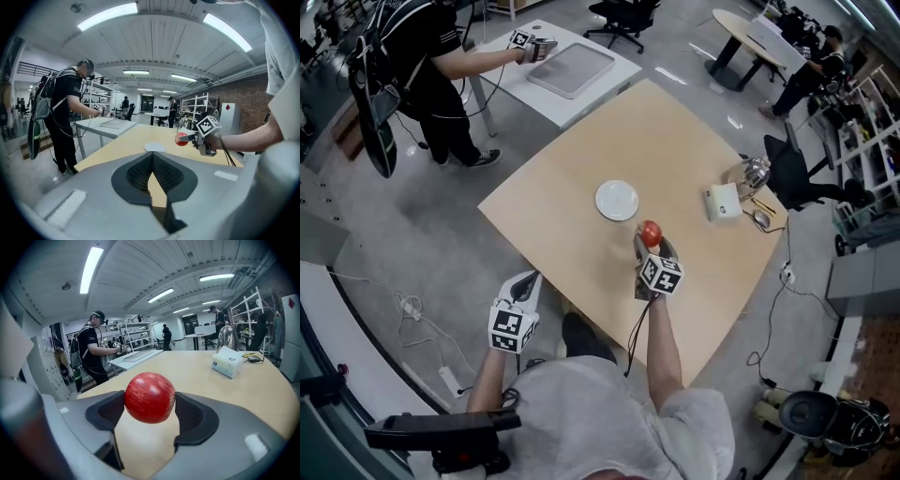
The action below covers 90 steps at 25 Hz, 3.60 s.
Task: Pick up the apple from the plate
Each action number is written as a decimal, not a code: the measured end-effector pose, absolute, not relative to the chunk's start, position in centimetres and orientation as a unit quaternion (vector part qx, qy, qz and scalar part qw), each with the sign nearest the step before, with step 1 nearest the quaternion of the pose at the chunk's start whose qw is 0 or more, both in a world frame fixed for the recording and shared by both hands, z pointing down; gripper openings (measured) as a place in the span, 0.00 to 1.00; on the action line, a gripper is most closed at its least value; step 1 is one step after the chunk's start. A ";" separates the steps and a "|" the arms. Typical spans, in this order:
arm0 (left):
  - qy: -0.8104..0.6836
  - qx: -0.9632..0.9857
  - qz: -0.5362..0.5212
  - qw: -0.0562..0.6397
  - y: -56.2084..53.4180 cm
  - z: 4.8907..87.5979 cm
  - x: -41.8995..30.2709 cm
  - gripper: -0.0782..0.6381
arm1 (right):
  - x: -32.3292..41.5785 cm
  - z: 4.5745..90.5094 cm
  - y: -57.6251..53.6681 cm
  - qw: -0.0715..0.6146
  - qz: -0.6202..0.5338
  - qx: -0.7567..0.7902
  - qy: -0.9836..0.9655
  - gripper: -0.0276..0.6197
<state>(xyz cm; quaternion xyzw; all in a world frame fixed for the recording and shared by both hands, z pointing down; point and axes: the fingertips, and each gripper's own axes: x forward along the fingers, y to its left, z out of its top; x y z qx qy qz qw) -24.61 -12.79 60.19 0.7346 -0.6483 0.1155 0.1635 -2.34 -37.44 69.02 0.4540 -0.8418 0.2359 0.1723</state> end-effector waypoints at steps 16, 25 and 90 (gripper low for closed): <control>-0.611 0.766 0.122 0.157 -12.4 60.0 -20.4 0.14 | 4.7 68.8 -33.4 0.144 0.249 0.500 -0.817 0.57; -0.589 0.783 0.129 0.152 -12.5 59.9 -18.0 0.14 | 9.3 70.0 -31.5 0.140 0.264 0.530 -0.793 0.57; -0.473 0.851 0.184 0.134 -10.8 61.3 -6.1 0.14 | 26.0 77.5 -20.9 0.128 0.319 0.636 -0.690 0.65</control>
